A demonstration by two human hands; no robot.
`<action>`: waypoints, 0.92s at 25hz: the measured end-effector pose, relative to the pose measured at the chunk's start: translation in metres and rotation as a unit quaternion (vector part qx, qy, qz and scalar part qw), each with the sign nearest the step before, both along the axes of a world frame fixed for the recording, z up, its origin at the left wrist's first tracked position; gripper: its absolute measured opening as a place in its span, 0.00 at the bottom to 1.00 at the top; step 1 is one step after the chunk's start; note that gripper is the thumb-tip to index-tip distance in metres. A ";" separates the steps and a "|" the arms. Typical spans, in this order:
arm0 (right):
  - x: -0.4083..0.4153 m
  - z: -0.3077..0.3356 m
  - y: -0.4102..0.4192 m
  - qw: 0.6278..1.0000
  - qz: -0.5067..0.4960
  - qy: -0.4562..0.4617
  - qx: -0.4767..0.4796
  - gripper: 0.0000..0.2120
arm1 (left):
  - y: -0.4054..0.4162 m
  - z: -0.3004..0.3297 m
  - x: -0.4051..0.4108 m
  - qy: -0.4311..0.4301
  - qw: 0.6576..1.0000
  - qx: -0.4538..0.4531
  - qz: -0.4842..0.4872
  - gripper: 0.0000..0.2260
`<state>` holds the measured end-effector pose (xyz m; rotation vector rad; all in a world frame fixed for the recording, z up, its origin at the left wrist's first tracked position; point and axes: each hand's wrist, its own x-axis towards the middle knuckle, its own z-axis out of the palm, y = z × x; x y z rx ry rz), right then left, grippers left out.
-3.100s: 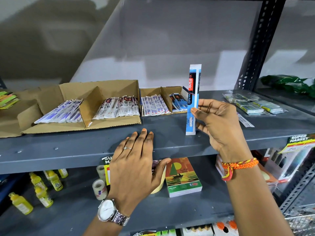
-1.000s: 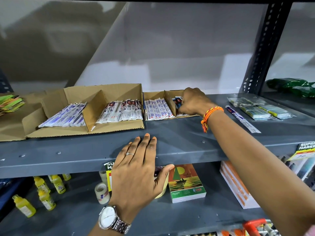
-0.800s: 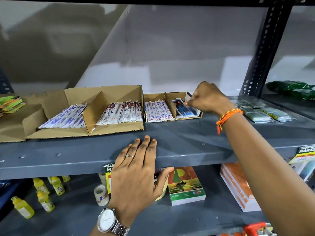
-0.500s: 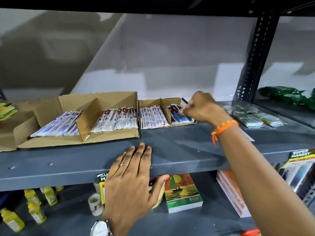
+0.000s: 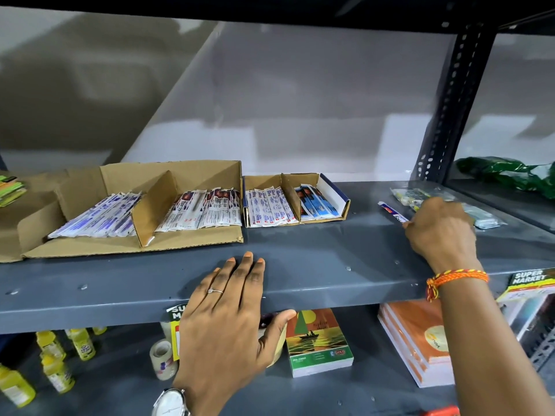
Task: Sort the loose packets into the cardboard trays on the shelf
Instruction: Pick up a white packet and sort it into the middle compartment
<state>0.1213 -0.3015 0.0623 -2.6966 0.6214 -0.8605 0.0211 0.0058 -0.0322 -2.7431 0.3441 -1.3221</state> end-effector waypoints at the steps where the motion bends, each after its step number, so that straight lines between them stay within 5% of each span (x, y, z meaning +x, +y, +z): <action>1: 0.000 -0.001 0.000 1.000 -0.003 -0.008 0.011 0.11 | 0.000 0.000 0.000 0.000 1.000 0.000 0.000 0.34; 7: 0.001 -0.002 0.009 0.977 0.081 -0.077 0.180 0.05 | -0.001 0.002 -0.002 0.006 1.000 -0.002 -0.001 0.33; 12: -0.003 0.005 0.030 0.842 0.256 -0.164 0.446 0.08 | -0.001 0.003 -0.002 0.012 1.000 0.001 0.003 0.33; 19: -0.019 0.006 0.062 0.758 0.342 -0.127 0.541 0.09 | -0.001 0.004 -0.003 0.019 1.000 0.007 0.010 0.33; 23: -0.024 0.007 0.070 0.748 0.361 -0.115 0.545 0.06 | -0.002 0.005 -0.003 0.024 1.000 0.006 0.011 0.33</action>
